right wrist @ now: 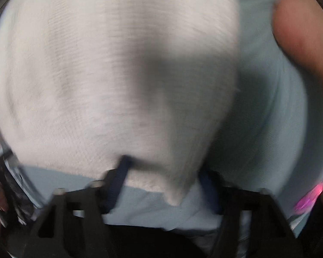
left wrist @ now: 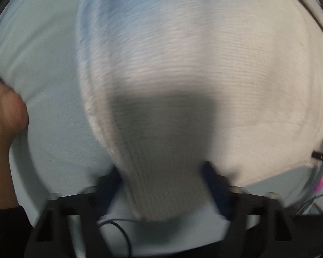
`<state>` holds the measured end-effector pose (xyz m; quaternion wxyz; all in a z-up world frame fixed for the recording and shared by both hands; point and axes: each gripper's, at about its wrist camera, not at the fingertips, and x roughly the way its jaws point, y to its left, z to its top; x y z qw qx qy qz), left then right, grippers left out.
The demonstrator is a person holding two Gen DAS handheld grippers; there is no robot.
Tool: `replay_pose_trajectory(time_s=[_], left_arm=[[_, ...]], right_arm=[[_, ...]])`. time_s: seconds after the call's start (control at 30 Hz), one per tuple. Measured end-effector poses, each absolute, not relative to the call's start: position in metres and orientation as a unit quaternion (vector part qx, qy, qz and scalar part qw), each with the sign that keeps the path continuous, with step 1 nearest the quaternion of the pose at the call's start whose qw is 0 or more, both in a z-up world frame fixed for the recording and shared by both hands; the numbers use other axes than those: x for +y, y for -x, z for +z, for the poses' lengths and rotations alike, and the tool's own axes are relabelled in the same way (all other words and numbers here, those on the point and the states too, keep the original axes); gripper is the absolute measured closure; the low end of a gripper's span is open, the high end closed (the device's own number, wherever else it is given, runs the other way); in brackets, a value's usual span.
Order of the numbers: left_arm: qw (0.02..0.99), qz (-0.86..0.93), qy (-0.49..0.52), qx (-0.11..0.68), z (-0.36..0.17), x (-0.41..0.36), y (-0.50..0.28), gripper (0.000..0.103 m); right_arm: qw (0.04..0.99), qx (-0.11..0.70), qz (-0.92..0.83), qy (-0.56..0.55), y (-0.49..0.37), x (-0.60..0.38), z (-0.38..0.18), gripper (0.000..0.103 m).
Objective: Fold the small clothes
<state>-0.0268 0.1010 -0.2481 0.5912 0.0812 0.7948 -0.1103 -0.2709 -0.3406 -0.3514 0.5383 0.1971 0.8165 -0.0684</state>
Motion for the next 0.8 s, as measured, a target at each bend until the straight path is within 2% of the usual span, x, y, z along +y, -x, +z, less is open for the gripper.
replay_pose_trajectory(time_s=[0.03,0.1,0.13,0.27,0.47,0.53,0.63,0.8], left_arm=[[0.593,-0.119,-0.090,0.791,-0.244,0.095,0.028,0.071],[0.590,-0.141,-0.084,0.791,-0.237,0.087,0.028,0.086],[0.594,-0.144,-0.078,0.788,-0.231,0.087,0.026,0.088],[0.630,-0.190,-0.025,0.753,-0.176,0.086,0.011,0.090],[0.723,-0.245,0.052,0.644,-0.051,0.103,-0.012,0.091],[0.745,-0.252,0.062,0.615,-0.014,0.109,-0.006,0.091],[0.766,-0.262,0.078,0.583,0.033,0.130,-0.001,0.091],[0.786,-0.260,0.107,0.550,0.064,0.166,0.029,0.094]], right_arm=[[0.548,0.814,-0.054,-0.183,0.267,-0.334,-0.348,0.092],[0.568,0.806,-0.038,-0.165,0.260,-0.324,-0.340,0.096],[0.582,0.793,-0.031,-0.176,0.257,-0.322,-0.332,0.096],[0.662,0.726,0.000,-0.186,0.235,-0.321,-0.270,0.097],[0.786,0.568,0.024,-0.243,0.236,-0.344,-0.144,0.098],[0.812,0.524,0.027,-0.256,0.245,-0.344,-0.117,0.098],[0.836,0.474,0.055,-0.271,0.252,-0.342,-0.093,0.098],[0.868,0.387,0.085,-0.300,0.276,-0.345,-0.068,0.099]])
